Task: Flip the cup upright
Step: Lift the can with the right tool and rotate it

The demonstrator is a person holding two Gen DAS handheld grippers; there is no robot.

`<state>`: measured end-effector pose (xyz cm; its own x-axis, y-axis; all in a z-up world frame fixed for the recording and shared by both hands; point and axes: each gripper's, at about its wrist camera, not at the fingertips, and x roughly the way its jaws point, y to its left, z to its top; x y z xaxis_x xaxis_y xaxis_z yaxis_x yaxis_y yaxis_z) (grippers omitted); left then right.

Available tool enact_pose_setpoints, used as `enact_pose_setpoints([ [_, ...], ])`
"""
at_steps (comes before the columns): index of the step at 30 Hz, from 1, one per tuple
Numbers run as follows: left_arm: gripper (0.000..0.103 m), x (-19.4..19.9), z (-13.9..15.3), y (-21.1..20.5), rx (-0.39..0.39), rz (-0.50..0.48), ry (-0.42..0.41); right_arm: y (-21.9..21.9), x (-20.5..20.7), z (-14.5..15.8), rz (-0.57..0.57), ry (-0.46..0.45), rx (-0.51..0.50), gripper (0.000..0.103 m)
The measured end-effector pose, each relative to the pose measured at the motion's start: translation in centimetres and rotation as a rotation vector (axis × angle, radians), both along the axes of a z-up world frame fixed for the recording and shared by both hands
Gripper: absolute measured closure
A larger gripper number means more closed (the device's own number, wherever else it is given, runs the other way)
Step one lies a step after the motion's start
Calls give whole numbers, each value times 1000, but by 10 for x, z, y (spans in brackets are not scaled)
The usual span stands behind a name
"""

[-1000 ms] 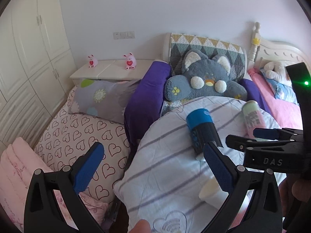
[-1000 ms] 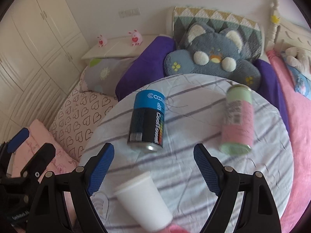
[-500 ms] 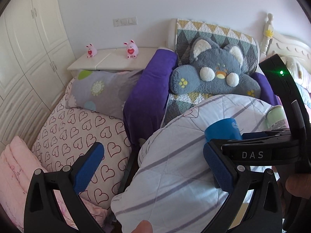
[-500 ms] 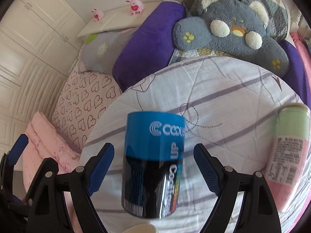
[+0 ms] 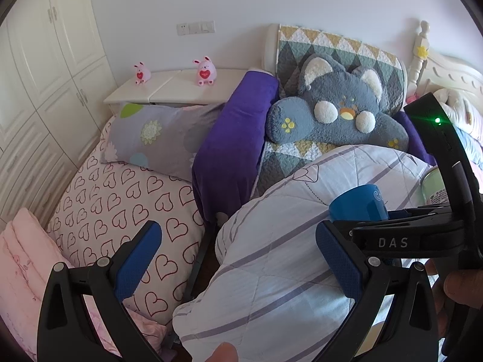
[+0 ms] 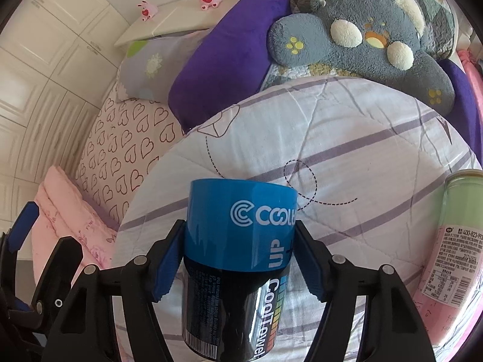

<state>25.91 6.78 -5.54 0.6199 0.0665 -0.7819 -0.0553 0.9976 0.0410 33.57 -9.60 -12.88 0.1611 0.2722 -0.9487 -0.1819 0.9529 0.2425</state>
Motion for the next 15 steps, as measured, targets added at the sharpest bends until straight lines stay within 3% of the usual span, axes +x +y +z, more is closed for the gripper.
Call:
enact_pose_setpoints([
  [15,0,-15,0,-10,11,-15,-6,-24,-14,16,-62,-40,104,35],
])
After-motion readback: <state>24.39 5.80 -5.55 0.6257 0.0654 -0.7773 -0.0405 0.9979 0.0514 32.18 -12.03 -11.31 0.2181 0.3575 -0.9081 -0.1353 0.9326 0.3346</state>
